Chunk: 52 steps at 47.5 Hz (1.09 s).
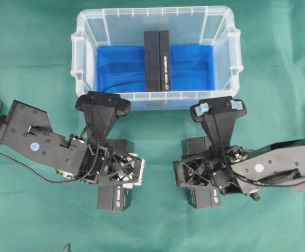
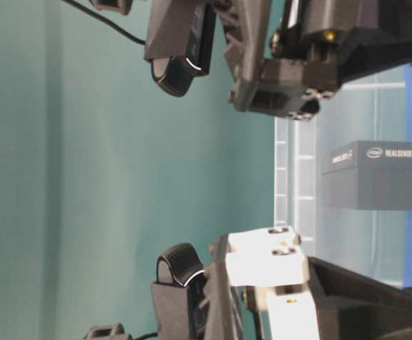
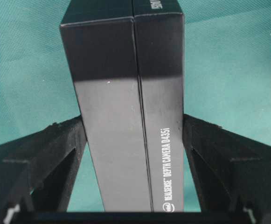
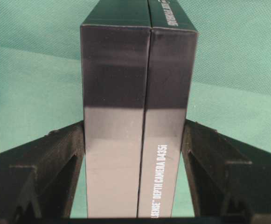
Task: Take the box out of the case with both arms.
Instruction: 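Lower both box pairs upright onto the cloth and open grippers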
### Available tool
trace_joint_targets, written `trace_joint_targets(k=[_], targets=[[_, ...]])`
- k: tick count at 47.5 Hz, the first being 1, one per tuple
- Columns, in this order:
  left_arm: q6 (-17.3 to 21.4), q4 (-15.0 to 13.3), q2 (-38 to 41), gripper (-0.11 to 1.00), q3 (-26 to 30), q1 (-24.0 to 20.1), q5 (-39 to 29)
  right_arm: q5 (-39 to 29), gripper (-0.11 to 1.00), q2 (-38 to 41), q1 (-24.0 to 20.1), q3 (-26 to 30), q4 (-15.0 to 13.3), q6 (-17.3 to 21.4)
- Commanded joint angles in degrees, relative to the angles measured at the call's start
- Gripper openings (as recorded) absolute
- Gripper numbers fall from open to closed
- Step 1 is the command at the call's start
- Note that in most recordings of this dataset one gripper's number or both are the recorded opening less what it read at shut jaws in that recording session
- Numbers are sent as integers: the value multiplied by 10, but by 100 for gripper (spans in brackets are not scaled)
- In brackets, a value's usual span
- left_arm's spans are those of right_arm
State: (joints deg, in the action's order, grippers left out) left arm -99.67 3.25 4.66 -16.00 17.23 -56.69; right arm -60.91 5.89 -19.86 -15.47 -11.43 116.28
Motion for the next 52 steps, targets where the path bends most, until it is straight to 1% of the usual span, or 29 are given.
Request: trace_joint_targets(k=[1,9,11,12,15,17,19,45,52], targets=[[1,-1,-11,64,6,-1,0,2,65,-9,2,6,-2,-1],[-1,-1,-11,64,9,-3,1,3,66,-9,2,7,-3,-3],[-3,-2,-10,65,11,-3,4,3,70,-9,2,7,-3,-4],[-3,-4,-9,69,12,-4,4,2,74,-9,2,7,-3,-4],[-2,-6,-8,83,14,-4,5,2,86,-9,2,9,-3,-7],[-2,-6,-8,90,15,-3,7,0,91,-9,2,11,-4,-9],[-2,-6,-8,92,15,-3,8,0,93,-9,2,12,-4,-10],[-3,-6,-8,92,21,-3,7,-2,93,-10,2,20,-6,-11],[-3,-6,-12,92,32,-4,4,-3,92,-17,2,25,-6,-11]])
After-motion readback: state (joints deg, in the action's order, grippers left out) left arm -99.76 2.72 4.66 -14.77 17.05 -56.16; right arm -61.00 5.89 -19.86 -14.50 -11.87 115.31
